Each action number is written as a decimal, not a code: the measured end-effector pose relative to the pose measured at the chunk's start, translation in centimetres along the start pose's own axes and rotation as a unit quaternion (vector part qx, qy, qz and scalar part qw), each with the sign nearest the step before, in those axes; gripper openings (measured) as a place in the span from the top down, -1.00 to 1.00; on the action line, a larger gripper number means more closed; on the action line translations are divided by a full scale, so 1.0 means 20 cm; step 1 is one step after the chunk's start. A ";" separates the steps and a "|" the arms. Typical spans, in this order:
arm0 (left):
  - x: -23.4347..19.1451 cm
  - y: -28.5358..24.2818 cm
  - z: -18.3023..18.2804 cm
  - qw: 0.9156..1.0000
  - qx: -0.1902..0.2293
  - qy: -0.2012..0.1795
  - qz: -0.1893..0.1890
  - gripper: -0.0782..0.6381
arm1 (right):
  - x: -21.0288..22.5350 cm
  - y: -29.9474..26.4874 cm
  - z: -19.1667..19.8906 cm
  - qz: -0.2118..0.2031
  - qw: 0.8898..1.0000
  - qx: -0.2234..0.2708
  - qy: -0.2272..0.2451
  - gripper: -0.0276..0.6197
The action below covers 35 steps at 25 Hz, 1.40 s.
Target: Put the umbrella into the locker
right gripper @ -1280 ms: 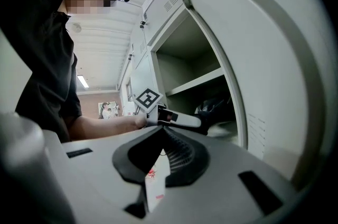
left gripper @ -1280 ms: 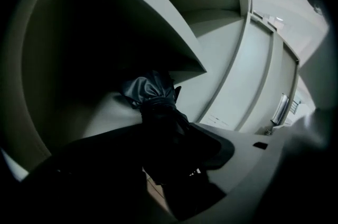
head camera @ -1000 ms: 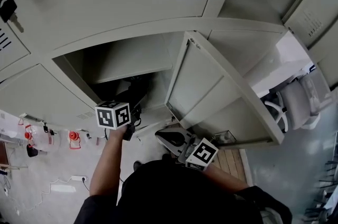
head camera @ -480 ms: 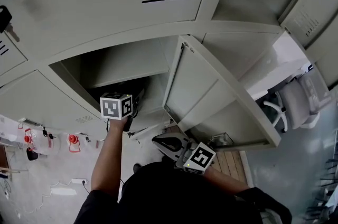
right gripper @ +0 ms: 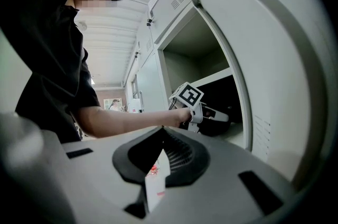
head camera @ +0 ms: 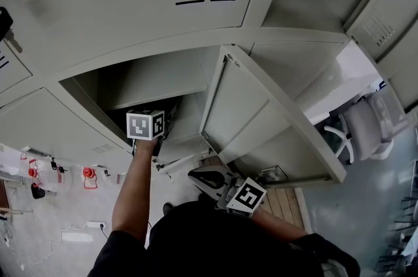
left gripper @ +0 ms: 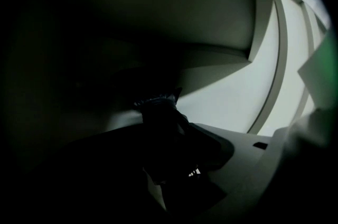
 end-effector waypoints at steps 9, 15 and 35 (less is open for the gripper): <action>-0.03 -0.07 0.04 1.000 -0.018 -0.006 -0.010 0.08 | 0.02 0.00 -0.02 0.008 1.000 -0.001 0.000 0.88; -0.04 -0.09 0.04 0.999 -0.032 -0.005 -0.010 0.08 | 0.02 0.00 -0.03 0.006 1.000 0.008 0.001 0.88; -0.02 0.00 0.02 0.999 0.020 -0.032 -0.021 -0.01 | -0.01 0.01 0.00 -0.003 1.000 0.014 0.001 0.88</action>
Point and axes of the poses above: the fingertips, and each gripper's own axes: y backward along the fingers, x to its right, z out of its underside, the point moved 1 cm from there along y, backward along the fingers, and after that the axes turned 12 degrees about -x, right-handed, at the moved point
